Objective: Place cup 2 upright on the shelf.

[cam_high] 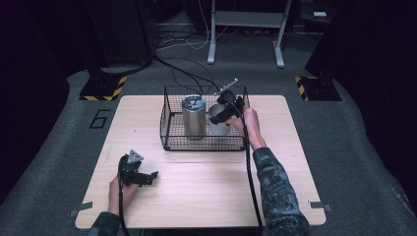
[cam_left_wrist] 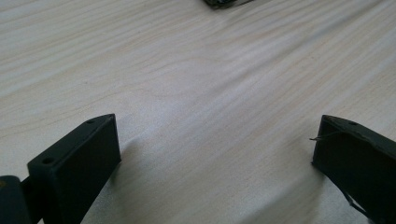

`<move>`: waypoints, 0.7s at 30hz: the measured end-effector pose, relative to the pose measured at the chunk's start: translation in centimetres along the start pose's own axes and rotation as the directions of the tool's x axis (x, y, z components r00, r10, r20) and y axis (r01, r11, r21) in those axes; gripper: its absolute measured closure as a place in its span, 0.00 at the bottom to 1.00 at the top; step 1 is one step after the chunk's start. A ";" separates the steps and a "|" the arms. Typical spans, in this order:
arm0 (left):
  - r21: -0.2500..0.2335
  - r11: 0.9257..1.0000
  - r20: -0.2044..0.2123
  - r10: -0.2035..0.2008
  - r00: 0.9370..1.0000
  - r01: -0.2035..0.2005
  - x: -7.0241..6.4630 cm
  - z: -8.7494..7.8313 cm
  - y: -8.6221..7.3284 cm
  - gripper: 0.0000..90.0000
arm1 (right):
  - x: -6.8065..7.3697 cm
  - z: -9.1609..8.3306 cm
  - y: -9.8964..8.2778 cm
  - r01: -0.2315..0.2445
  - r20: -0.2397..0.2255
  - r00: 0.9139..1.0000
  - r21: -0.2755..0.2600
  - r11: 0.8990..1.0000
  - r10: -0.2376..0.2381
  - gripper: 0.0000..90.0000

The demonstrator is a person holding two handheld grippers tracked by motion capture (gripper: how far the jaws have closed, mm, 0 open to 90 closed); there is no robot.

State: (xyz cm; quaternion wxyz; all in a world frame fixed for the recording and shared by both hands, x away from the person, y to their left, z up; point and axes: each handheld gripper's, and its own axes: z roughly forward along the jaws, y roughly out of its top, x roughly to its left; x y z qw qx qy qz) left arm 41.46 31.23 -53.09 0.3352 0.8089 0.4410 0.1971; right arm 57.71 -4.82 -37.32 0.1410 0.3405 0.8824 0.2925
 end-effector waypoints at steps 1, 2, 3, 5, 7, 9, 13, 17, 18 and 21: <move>0.001 1.000 0.001 0.001 1.000 -0.001 0.0 0.0 0.0 0.00 | -0.1 0.4 -0.1 -0.006 -0.001 1.000 0.004 1.000 0.006 0.06; 0.000 1.000 0.001 0.001 1.000 -0.001 0.0 0.0 0.0 0.00 | -0.2 0.5 -0.2 -0.009 -0.002 1.000 0.010 1.000 0.009 0.06; 0.003 1.000 0.005 0.000 1.000 0.000 0.0 0.0 0.0 0.00 | -0.2 0.7 -0.2 -0.016 0.003 1.000 0.017 1.000 0.016 0.06; 0.005 1.000 0.005 0.001 1.000 -0.001 0.0 0.0 0.0 0.00 | -0.2 0.9 -0.2 -0.014 0.005 1.000 0.020 1.000 0.014 0.06; 0.005 1.000 0.005 0.002 1.000 -0.002 0.0 0.0 0.0 0.00 | -0.3 1.5 -0.2 -0.020 0.001 1.000 0.027 0.999 0.020 0.06; 0.005 1.000 0.005 0.002 1.000 -0.002 0.0 0.0 0.0 0.00 | -0.4 1.6 -0.2 -0.010 0.002 1.000 0.033 0.999 0.010 0.06; 0.004 1.000 0.005 0.001 1.000 -0.001 0.0 0.0 0.0 0.00 | -0.3 2.5 -0.6 -0.028 -0.011 1.000 0.046 0.999 0.028 0.06; 0.004 1.000 0.005 0.002 1.000 -0.002 0.0 0.0 0.0 0.00 | -0.2 2.9 -0.9 -0.035 -0.010 0.999 0.050 0.998 0.035 0.06; 0.004 1.000 0.005 0.002 1.000 -0.002 0.0 0.0 0.0 0.00 | -0.2 3.0 -0.9 -0.031 -0.008 0.999 0.054 0.998 0.032 0.06; 0.004 1.000 0.005 0.001 1.000 -0.001 0.0 0.0 0.0 0.00 | -0.3 3.3 -1.1 -0.039 -0.010 0.999 0.063 0.997 0.040 0.06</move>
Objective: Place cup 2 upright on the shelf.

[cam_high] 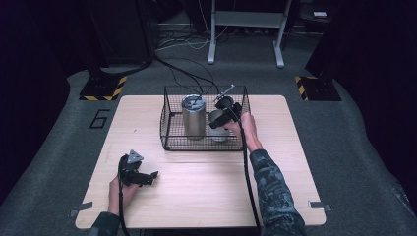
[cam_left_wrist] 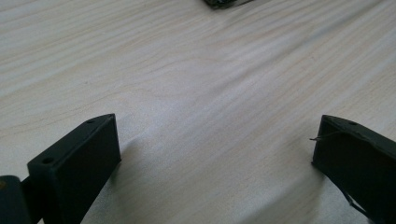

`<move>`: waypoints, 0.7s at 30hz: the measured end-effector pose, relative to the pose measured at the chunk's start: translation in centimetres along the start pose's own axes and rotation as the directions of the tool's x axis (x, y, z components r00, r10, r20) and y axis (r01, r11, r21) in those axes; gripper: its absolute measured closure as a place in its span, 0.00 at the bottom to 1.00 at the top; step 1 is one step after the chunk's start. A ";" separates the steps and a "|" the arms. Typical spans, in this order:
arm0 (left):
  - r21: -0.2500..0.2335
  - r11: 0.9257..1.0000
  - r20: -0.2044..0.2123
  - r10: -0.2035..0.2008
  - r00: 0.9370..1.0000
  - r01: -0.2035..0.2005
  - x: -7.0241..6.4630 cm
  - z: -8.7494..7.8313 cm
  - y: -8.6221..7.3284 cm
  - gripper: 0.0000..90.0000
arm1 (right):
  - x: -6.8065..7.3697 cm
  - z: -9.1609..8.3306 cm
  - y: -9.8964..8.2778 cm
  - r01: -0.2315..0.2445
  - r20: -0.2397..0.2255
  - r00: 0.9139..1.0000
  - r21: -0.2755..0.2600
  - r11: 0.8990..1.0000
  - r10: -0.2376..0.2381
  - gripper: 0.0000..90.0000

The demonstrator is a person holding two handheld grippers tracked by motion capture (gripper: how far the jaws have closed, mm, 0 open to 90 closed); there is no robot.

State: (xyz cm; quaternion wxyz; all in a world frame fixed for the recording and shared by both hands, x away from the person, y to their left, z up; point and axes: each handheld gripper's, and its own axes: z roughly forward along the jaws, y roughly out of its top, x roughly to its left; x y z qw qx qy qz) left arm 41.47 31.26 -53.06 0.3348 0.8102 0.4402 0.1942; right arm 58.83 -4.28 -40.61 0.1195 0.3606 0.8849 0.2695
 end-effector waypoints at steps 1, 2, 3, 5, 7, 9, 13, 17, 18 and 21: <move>0.000 1.000 0.000 0.000 1.000 0.000 0.0 0.0 0.0 0.00 | 0.0 0.0 0.0 0.000 0.000 1.000 0.000 1.000 0.000 0.06; -0.001 1.000 -0.001 -0.001 1.000 0.001 0.0 0.0 0.0 0.00 | 0.0 0.1 -0.1 -0.002 0.005 1.000 0.002 1.000 0.002 0.06; -0.001 1.000 -0.001 -0.001 1.000 0.001 0.0 0.0 0.0 0.00 | 0.0 0.1 -0.1 -0.002 0.005 1.000 0.002 1.000 0.002 0.06; 0.001 1.000 0.000 0.001 1.000 -0.001 0.0 0.0 0.0 0.00 | 0.0 0.3 -0.1 0.002 0.001 1.000 0.001 1.000 -0.002 0.06; 0.000 1.000 0.000 0.000 1.000 0.000 0.0 0.0 0.0 0.00 | 0.1 0.4 -0.1 0.005 0.005 1.000 0.009 1.000 -0.005 0.06; -0.003 1.000 -0.004 0.000 1.000 0.000 0.0 0.0 0.0 0.00 | 0.1 0.5 -0.1 0.005 0.007 1.000 0.006 1.000 -0.005 0.06; 0.000 1.000 0.000 0.000 1.000 0.000 0.0 0.0 0.0 0.00 | 0.3 0.8 -0.1 -0.008 0.001 1.000 0.017 1.000 0.008 0.06; 0.000 1.000 0.000 0.000 1.000 0.000 0.0 0.0 0.0 0.00 | 0.2 1.1 -0.1 -0.010 0.002 1.000 0.018 1.000 0.010 0.06; 0.000 1.000 0.000 0.001 1.000 -0.001 0.0 0.0 0.0 0.00 | 0.2 1.2 -0.2 -0.011 0.000 1.000 0.015 1.000 0.011 0.06; 0.000 1.000 0.000 0.000 1.000 0.000 0.0 0.0 0.0 0.00 | 0.1 1.2 -0.3 -0.012 0.001 1.000 0.016 1.000 0.012 0.06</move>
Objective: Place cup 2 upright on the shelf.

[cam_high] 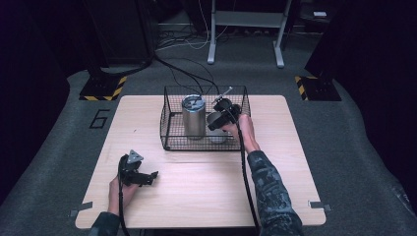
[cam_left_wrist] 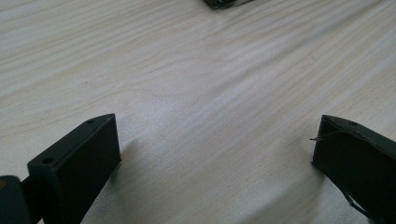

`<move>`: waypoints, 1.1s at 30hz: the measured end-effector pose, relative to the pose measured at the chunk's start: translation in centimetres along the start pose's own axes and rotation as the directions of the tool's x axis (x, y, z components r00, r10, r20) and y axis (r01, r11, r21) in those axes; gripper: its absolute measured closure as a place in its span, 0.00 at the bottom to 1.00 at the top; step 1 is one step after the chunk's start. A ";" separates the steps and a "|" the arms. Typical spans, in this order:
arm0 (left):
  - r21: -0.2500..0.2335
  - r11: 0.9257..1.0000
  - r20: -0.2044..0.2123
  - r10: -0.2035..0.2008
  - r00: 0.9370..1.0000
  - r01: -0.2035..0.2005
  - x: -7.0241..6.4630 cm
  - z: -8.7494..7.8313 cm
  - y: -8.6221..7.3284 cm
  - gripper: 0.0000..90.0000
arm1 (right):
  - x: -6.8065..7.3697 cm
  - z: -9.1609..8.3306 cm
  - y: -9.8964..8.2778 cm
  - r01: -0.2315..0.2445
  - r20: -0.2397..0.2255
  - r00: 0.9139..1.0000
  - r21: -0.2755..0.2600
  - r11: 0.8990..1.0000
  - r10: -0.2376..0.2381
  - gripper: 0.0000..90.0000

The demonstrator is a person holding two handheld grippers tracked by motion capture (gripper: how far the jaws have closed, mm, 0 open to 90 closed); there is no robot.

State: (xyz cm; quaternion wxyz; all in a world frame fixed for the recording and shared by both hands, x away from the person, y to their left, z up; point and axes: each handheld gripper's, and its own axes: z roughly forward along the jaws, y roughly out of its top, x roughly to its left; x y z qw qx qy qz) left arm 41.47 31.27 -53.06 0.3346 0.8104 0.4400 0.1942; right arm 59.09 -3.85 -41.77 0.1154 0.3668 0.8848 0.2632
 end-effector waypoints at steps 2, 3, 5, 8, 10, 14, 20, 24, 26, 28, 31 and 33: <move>0.000 1.000 0.000 0.000 1.000 0.000 0.0 0.0 0.0 0.00 | 0.0 0.0 -0.1 -0.001 0.000 1.000 -0.003 1.000 0.001 0.06; 0.000 1.000 0.000 0.000 1.000 0.000 0.0 0.0 0.0 0.00 | -0.1 0.1 -0.1 -0.002 0.001 1.000 -0.002 1.000 0.002 0.06; 0.000 1.000 0.000 0.000 1.000 0.000 0.0 0.0 0.0 0.00 | -0.2 0.1 -0.3 -0.013 -0.003 1.000 -0.003 1.000 0.013 0.06; -0.001 1.000 0.000 -0.001 1.000 0.001 0.0 0.0 0.0 0.00 | 0.1 0.0 -0.2 -0.013 0.009 1.000 0.011 1.000 0.013 0.06; 0.006 1.000 0.002 0.000 1.000 0.000 0.0 0.0 0.0 0.00 | 0.2 0.1 -0.2 -0.003 0.014 1.000 0.012 1.000 0.003 0.04; 0.005 1.000 0.003 -0.001 1.000 0.001 0.0 0.0 0.0 0.00 | 0.1 0.1 -0.2 -0.007 0.024 1.000 0.033 0.999 0.006 0.00; 0.008 1.000 0.005 0.000 1.000 0.000 0.0 -0.1 0.0 0.00 | -0.1 -0.8 -0.3 -0.010 0.017 1.000 -0.011 1.000 0.010 0.00; 0.009 1.000 0.006 0.001 1.000 -0.001 0.0 -0.1 0.0 0.00 | 0.1 -1.9 -0.1 -0.009 0.023 1.000 -0.043 0.999 0.010 0.00; 0.008 1.000 0.005 0.000 1.000 0.000 0.0 0.0 0.0 0.00 | 0.2 -2.6 0.1 0.006 0.031 0.999 -0.055 0.998 -0.004 0.00; 0.010 1.000 0.007 0.006 1.000 -0.007 0.1 -0.1 0.1 0.00 | 0.4 -3.4 0.1 0.021 0.033 0.999 -0.075 0.997 -0.019 0.00; 0.010 1.000 0.007 -0.001 1.000 0.001 0.0 -0.1 0.1 0.00 | 0.9 -4.5 0.0 0.032 0.031 0.999 -0.103 0.994 -0.028 0.00; 0.008 1.000 0.003 -0.001 1.000 0.001 0.0 -0.1 0.0 0.00 | 1.2 -5.4 -0.1 0.034 0.027 0.999 -0.121 0.992 -0.031 0.00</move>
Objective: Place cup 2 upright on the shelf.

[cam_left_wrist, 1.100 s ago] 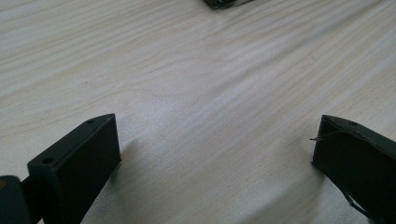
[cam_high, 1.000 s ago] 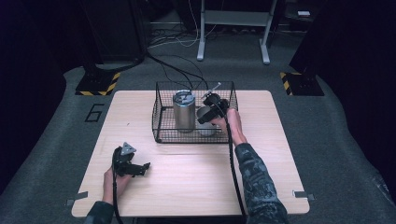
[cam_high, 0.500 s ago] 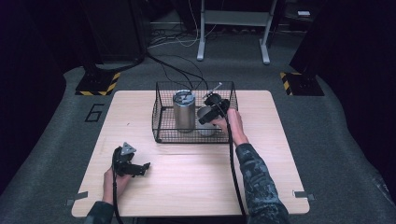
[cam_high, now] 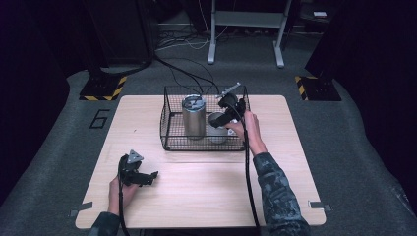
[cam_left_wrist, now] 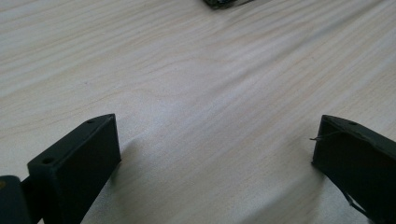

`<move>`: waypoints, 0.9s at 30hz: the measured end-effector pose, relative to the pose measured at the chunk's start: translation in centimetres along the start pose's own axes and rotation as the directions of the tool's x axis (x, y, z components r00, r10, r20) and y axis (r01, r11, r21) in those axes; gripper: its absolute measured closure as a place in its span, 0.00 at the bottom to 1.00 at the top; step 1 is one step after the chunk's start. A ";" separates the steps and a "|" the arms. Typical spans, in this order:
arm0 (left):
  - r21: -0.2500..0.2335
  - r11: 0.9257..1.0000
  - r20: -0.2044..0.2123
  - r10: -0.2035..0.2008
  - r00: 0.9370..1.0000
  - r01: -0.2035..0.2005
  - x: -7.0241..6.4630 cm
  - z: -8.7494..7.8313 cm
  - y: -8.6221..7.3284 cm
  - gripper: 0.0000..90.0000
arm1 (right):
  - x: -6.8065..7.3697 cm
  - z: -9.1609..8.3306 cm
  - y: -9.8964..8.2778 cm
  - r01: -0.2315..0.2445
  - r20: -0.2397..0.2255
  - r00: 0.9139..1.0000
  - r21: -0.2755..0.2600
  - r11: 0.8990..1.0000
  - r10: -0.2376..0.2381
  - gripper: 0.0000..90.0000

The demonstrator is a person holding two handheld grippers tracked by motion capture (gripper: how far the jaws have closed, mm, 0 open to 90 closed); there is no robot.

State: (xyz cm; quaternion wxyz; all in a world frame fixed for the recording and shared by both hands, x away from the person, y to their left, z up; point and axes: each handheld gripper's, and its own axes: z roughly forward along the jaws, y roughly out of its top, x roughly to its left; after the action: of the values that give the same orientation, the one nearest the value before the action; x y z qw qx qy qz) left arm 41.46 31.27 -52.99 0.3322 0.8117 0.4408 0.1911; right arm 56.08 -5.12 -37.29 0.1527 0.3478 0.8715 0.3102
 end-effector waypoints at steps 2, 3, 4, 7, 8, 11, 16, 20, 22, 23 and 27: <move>0.001 1.000 0.000 0.000 1.000 0.000 0.0 0.0 0.0 0.00 | 0.3 -1.2 -0.1 0.007 -0.009 1.000 -0.029 1.000 -0.008 0.00; 0.001 1.000 0.003 0.002 1.000 -0.002 0.0 0.0 0.0 0.00 | 0.4 -1.7 -0.1 0.013 -0.009 1.000 -0.039 0.999 -0.013 0.00; 0.002 1.000 0.004 0.001 1.000 -0.001 0.0 0.0 0.0 0.00 | 0.5 -2.1 -0.2 0.015 -0.012 1.000 -0.049 0.999 -0.015 0.00; -0.004 1.000 -0.003 0.008 1.000 -0.008 0.1 0.0 0.0 0.00 | 0.9 -3.5 -0.6 0.017 -0.018 1.000 -0.079 0.997 -0.018 0.00; -0.003 1.000 -0.003 0.010 1.000 -0.010 0.1 0.0 0.0 0.00 | 1.2 -4.6 -0.9 0.026 -0.018 0.999 -0.100 0.995 -0.028 0.00; -0.007 1.000 -0.006 0.005 1.000 -0.006 0.0 0.1 0.0 0.00 | 1.6 -5.6 -1.3 0.037 -0.021 0.999 -0.116 0.992 -0.040 0.00; -0.003 1.000 -0.002 0.007 1.000 -0.007 0.1 0.0 0.0 0.00 | 2.6 -7.5 -3.0 0.068 -0.020 0.997 -0.146 0.987 -0.071 0.00; -0.004 1.000 -0.002 0.007 1.000 -0.007 0.1 0.0 0.0 0.00 | 3.1 -8.4 -4.6 0.076 -0.016 0.997 -0.150 0.986 -0.079 0.00; -0.003 1.000 -0.002 0.006 1.000 -0.006 0.1 0.0 0.0 0.00 | 3.2 -8.6 -5.1 0.078 -0.013 0.997 -0.150 0.986 -0.080 0.00; -0.002 1.000 0.000 0.006 1.000 -0.006 0.1 0.0 0.0 0.00 | 3.2 -8.8 -5.7 0.078 -0.013 0.997 -0.152 0.985 -0.081 0.00; -0.002 1.000 -0.001 0.006 1.000 -0.006 0.1 0.0 0.0 0.00 | 3.3 -9.2 -7.5 0.076 -0.005 0.997 -0.150 0.986 -0.078 0.00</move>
State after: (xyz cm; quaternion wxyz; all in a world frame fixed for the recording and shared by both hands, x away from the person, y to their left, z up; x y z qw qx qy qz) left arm 41.53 31.31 -52.98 0.3323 0.8125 0.4384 0.1927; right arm 45.49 -11.08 -35.34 0.1855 0.2998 0.8594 0.3704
